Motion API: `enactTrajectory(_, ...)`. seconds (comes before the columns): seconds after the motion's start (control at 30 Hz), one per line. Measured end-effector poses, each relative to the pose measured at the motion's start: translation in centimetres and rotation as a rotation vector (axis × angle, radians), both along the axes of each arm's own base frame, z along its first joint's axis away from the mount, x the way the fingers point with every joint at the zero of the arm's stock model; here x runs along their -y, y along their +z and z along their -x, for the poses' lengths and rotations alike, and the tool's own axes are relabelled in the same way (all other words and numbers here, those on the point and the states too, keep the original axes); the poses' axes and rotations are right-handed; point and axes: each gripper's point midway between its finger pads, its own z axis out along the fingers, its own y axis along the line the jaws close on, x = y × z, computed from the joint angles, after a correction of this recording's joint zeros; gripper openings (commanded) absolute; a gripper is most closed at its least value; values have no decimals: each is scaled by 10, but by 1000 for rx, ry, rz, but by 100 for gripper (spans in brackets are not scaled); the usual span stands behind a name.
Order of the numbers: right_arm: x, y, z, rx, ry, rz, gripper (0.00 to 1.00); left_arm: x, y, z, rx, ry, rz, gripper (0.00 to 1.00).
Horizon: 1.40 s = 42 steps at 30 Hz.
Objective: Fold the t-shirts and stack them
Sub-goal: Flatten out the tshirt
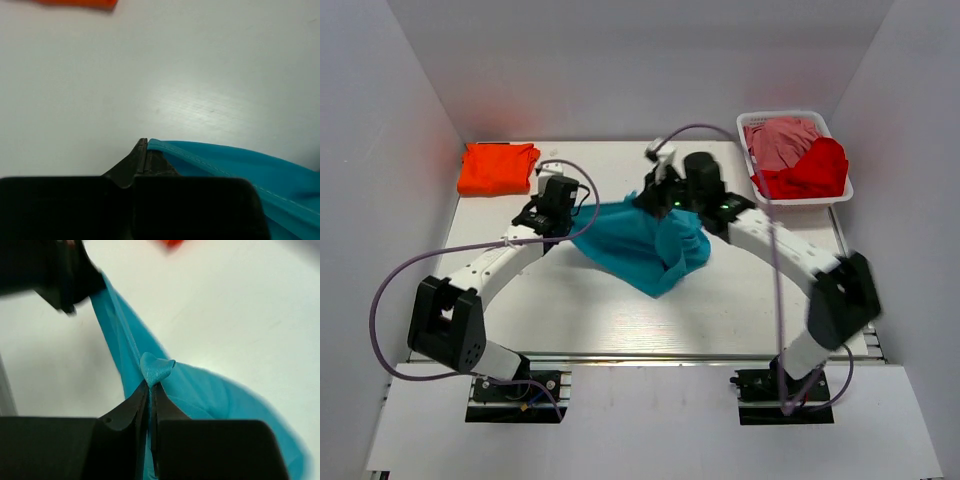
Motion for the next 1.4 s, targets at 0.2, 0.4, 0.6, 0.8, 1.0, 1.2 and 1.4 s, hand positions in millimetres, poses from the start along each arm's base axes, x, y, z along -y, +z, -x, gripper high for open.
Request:
enactTrajectory(0.2, -53, -150, -1, -468, 166, 90, 76, -56, -59, 29, -171, 241, -19, 82)
enactTrajectory(0.4, -52, -144, 4, -513, 172, 80, 90, -65, -65, 34, -199, 275, -2, 99)
enactTrajectory(0.6, -24, -70, -19, -376, 19, 0, 90, -24, -59, 25, -211, 45, 81, 99)
enactTrajectory(0.8, 50, -24, -60, -279, -298, -71, 90, 58, -37, 17, -191, -296, 234, 99)
enactTrajectory(1.0, 132, -51, -89, -331, -559, -33, 90, 160, -34, 54, -231, -629, 294, 99)
enactTrajectory(1.2, 171, -93, -93, -403, -625, 83, 86, 232, -45, 104, -299, -869, 326, 99)
enactTrajectory(1.4, 160, -145, -84, -483, -458, 203, 84, 248, -95, 107, -418, -863, 269, 96)
